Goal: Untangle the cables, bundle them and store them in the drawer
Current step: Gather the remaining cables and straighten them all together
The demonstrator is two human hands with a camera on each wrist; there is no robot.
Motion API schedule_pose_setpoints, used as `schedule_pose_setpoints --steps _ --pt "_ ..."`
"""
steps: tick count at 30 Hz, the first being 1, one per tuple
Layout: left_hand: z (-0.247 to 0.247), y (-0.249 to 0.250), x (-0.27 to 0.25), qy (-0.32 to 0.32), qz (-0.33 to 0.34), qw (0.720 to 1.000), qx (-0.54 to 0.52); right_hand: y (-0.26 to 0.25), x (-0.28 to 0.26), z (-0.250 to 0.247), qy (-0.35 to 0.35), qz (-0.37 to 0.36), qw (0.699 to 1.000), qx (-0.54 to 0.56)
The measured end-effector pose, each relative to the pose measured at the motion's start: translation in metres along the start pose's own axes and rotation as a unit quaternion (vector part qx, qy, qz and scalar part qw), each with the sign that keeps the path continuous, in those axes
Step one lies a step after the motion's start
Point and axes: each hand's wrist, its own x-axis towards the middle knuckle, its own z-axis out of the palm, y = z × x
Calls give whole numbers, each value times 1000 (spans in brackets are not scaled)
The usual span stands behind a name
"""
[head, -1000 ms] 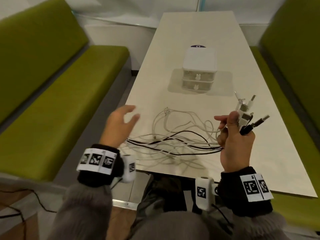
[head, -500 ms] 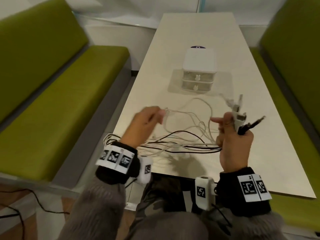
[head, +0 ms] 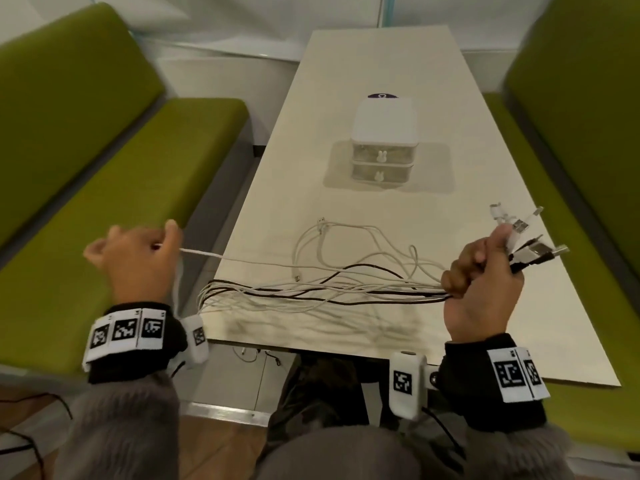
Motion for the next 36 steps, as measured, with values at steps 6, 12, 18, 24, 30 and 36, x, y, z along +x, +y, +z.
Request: schedule_pose_setpoints --steps 6,12,18,24,30,36 --pt "16 5 9 -279 -19 955 102 5 7 -3 14 34 999 -1" --pt "61 59 -7 -381 223 894 -82 6 7 -4 -30 45 998 -33" --pt "97 80 -20 -464 224 857 -29 6 5 -8 -60 46 996 -38" --pt "96 73 -13 -388 218 889 -106 7 4 -6 -82 45 995 -39" --pt "35 104 1 -186 185 935 -237 9 3 -5 -116 38 990 -71" --pt "1 149 -4 -211 163 875 -404 12 0 2 -160 20 983 -90"
